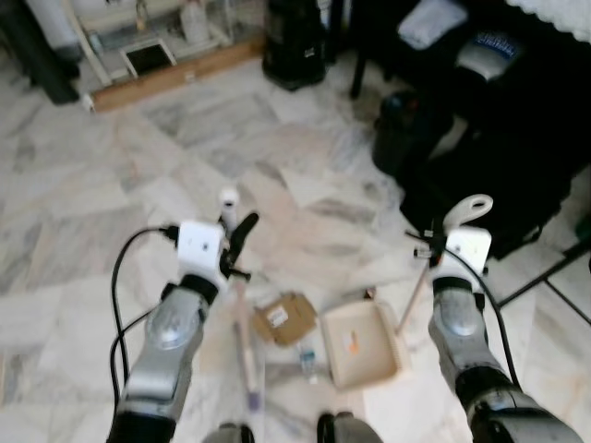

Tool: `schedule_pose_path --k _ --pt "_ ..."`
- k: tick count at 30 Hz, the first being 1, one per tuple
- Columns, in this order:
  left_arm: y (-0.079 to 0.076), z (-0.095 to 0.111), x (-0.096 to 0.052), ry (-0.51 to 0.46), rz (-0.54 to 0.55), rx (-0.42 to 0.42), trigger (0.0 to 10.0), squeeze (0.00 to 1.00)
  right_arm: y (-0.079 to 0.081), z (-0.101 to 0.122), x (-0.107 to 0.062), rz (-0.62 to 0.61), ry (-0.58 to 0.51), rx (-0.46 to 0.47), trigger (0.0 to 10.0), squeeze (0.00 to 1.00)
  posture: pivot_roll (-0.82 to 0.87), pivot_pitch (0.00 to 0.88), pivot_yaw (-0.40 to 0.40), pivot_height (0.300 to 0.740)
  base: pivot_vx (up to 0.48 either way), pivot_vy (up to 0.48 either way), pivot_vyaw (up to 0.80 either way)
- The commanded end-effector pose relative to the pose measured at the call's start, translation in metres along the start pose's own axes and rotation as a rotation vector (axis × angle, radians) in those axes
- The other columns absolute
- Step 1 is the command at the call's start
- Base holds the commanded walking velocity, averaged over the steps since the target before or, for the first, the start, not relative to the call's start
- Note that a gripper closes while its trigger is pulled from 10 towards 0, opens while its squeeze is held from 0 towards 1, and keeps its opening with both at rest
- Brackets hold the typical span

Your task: Sweep floor

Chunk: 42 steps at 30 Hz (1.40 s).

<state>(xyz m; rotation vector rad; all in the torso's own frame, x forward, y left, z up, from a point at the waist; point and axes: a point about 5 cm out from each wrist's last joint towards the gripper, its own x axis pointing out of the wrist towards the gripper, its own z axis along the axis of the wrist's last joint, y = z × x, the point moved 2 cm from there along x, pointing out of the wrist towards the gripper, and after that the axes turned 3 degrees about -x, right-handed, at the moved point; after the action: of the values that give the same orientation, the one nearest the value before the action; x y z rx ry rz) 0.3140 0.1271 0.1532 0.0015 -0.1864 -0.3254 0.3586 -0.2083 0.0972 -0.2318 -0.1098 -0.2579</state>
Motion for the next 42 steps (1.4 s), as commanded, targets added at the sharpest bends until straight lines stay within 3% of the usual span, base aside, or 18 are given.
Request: schedule_pose_path --k 1,17,23,28,32,36,40,42 --pt "0.001 0.002 -0.002 0.002 -0.005 0.023 10.0 0.0 -0.002 -0.004 -0.004 -0.006 0.0 0.007 10.0 0.0 -0.03 0.239 -0.023 0.74 0.0 0.0 0.0" --pt "-0.014 0.002 -0.003 0.065 -0.104 -0.009 10.0 0.0 0.011 -0.027 -0.023 0.068 0.085 0.006 10.0 0.0 -0.02 0.293 -0.009 0.74 0.0 0.0 0.0" --pt "-0.025 0.007 0.006 0.045 -0.115 -0.045 10.0 0.0 0.009 -0.027 -0.025 0.068 0.073 0.001 10.0 0.0 -0.04 0.323 -0.017 0.74 0.0 0.0 0.0" --pt "-0.04 0.014 0.018 0.013 -0.153 -0.067 10.0 0.0 0.002 -0.025 -0.023 0.053 0.063 -0.005 10.0 0.0 -0.06 0.35 -0.026 0.74 0.0 0.0 0.0" --pt "-0.063 0.017 0.028 0.002 -0.218 -0.109 10.0 0.0 0.0 -0.024 -0.024 0.054 0.05 -0.008 10.0 0.0 -0.08 0.364 -0.027 0.74 0.0 0.0 0.0" --pt "-0.085 0.005 0.03 0.053 -0.278 -0.165 10.0 0.0 -0.001 -0.02 -0.023 0.048 0.034 -0.006 10.0 0.0 -0.09 0.376 -0.027 0.74 0.0 0.0 0.0" --pt "-0.087 0.006 0.028 0.043 -0.261 -0.156 10.0 0.0 -0.004 -0.02 -0.023 0.041 0.029 -0.006 10.0 0.0 -0.09 0.379 -0.028 0.74 0.0 0.0 0.0" --pt "-0.068 0.027 0.03 -0.058 -0.143 -0.209 10.0 0.0 -0.007 -0.02 -0.023 0.036 0.031 -0.008 10.0 0.0 -0.08 0.383 -0.028 0.74 0.0 0.0 0.0"
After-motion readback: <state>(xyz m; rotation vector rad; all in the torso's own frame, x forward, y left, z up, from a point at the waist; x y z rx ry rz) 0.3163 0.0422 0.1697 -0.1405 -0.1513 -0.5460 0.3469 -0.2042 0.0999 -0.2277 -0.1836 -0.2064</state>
